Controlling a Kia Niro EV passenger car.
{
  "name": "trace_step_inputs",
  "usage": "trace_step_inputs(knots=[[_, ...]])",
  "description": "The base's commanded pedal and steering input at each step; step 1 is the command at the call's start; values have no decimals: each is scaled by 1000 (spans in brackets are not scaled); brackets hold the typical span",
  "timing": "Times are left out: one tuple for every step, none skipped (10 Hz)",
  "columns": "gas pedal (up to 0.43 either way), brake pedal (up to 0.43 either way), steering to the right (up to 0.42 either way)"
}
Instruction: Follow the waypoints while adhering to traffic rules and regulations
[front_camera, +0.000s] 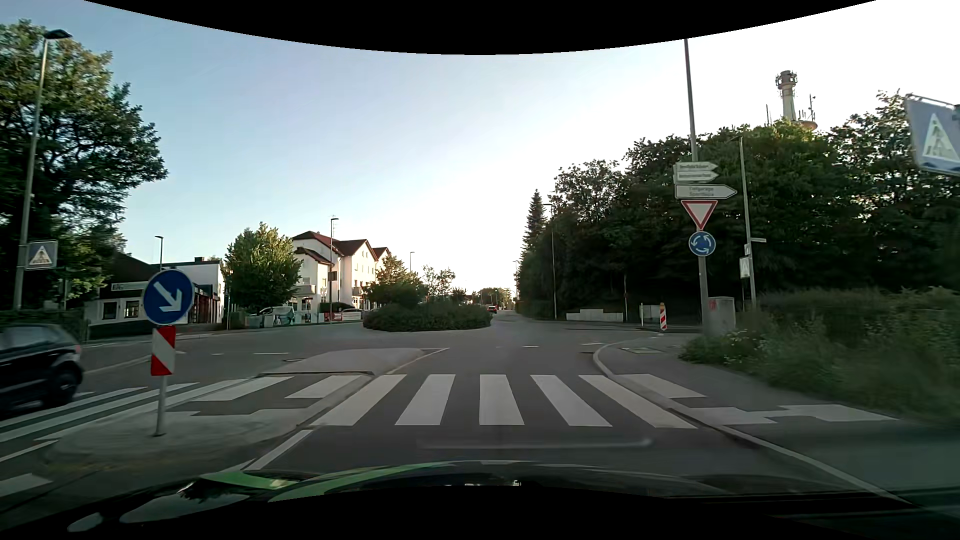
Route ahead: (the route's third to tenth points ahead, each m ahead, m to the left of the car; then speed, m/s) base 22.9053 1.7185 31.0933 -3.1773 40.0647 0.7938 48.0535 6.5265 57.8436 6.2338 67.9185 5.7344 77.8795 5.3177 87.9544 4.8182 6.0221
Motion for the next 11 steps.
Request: trace_step_inputs(knots=[[0,79,-1],[0,67,-1],[0,37,0],[0,0,0],[0,0,0],[0,0,5],[0,0,10],[20,0,23],[47,0,37],[47,0,51],[59,0,61]])
